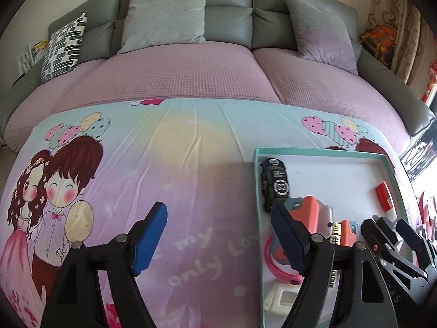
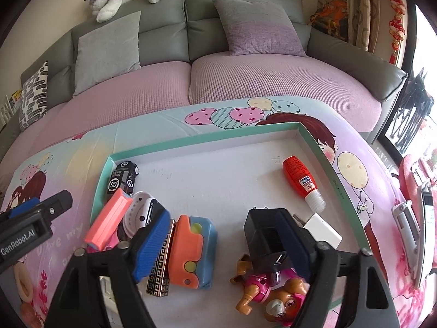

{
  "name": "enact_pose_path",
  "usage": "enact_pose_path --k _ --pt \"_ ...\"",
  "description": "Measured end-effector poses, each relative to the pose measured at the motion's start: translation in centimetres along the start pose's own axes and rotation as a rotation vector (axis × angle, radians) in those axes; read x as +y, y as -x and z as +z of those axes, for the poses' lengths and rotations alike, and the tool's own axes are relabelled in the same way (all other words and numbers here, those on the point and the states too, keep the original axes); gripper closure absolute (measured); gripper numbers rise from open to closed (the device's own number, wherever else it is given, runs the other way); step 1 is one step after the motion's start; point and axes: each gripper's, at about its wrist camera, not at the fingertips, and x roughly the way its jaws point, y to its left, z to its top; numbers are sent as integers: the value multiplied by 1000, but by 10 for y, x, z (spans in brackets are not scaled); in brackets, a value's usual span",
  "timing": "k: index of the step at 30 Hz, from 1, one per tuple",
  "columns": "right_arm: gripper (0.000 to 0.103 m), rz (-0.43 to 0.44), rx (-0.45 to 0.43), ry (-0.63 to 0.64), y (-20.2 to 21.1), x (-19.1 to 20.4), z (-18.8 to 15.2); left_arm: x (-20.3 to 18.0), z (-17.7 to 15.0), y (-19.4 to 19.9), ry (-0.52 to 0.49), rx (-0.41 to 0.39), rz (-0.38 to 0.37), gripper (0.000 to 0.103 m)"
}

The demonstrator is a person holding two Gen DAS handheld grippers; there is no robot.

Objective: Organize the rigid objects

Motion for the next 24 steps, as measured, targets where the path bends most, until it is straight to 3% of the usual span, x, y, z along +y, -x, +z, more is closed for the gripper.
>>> enact_pose_path --k 3,5,13,16,24 --pt "10 3 -7 2 0 1 0 5 -1 -4 5 2 43 21" --pt "0 1 -11 6 0 2 0 9 -2 -5 13 -2 63 14" --pt "0 -1 -14 11 -1 5 -1 25 -3 -7 74 -20 97 14" --pt "0 -4 -14 23 -1 8 -1 29 -4 -8 89 -19 114 5" --pt "0 5 -13 33 -1 14 -2 33 -5 -6 102 -24 93 5"
